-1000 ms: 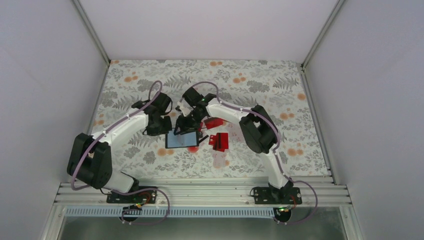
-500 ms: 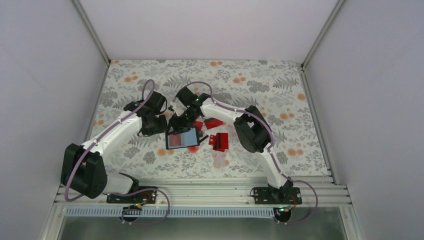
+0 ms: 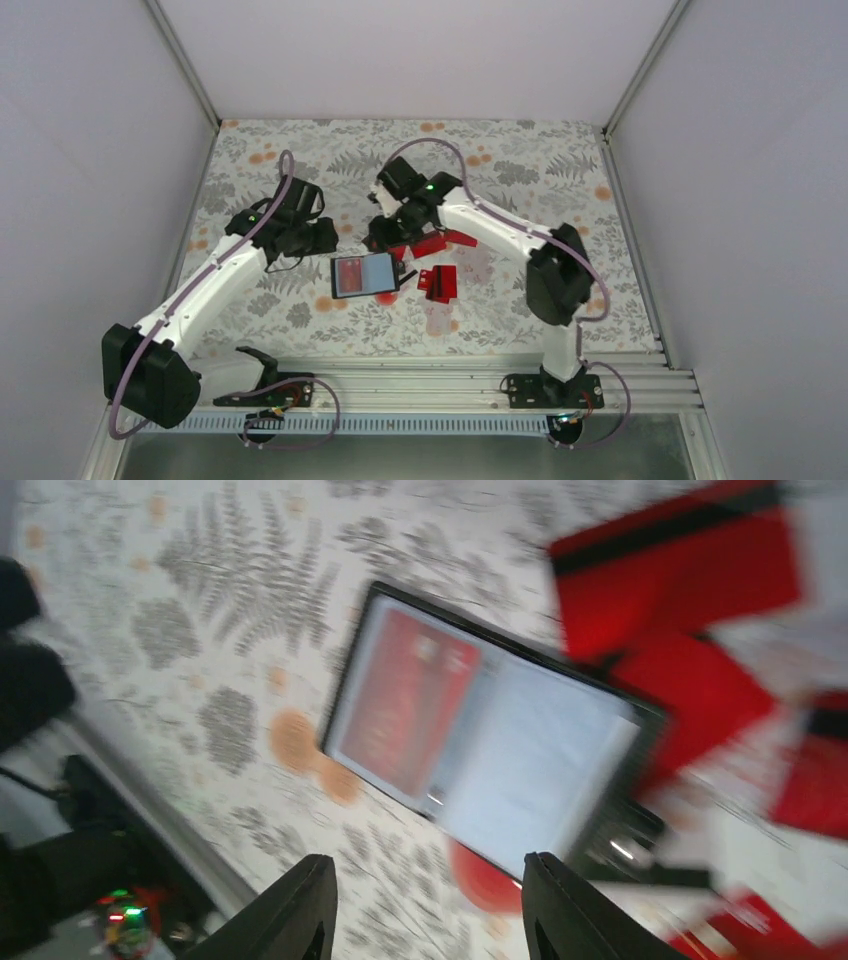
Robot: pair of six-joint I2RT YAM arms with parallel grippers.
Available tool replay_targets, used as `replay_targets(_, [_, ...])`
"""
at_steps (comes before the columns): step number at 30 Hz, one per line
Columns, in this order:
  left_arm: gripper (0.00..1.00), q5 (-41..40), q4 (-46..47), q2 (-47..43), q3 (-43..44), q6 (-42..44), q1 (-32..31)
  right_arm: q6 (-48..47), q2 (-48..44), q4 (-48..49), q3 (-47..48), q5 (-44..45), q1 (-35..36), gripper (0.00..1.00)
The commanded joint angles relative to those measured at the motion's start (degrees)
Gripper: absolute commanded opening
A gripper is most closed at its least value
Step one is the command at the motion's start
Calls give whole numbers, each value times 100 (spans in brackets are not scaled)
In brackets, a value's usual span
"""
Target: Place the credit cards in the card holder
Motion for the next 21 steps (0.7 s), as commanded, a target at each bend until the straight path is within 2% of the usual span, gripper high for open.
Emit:
replay_targets(1, [47, 356, 414, -19, 213, 612, -115, 238, -903, -614, -807, 1689, -164, 52])
replay_targets(5, [54, 351, 510, 189, 393, 734, -310, 685, -1355, -900, -1454, 2296, -231, 65])
replay_targets(7, [56, 349, 560, 337, 462, 730, -399, 934, -1491, -989, -1730, 2457, -242, 79])
replay_targets(12, [62, 360, 793, 583, 475, 676, -542, 1403, -1526, -986, -2315, 2434, -242, 94])
replay_targets(16, [62, 411, 820, 685, 581, 816, -559, 1710, -1348, -950, -2514, 2411, -242, 98])
replay_targets(21, [62, 567, 611, 789, 787, 1045, -556, 1996, -1081, -778, -2535, 2144, -251, 97])
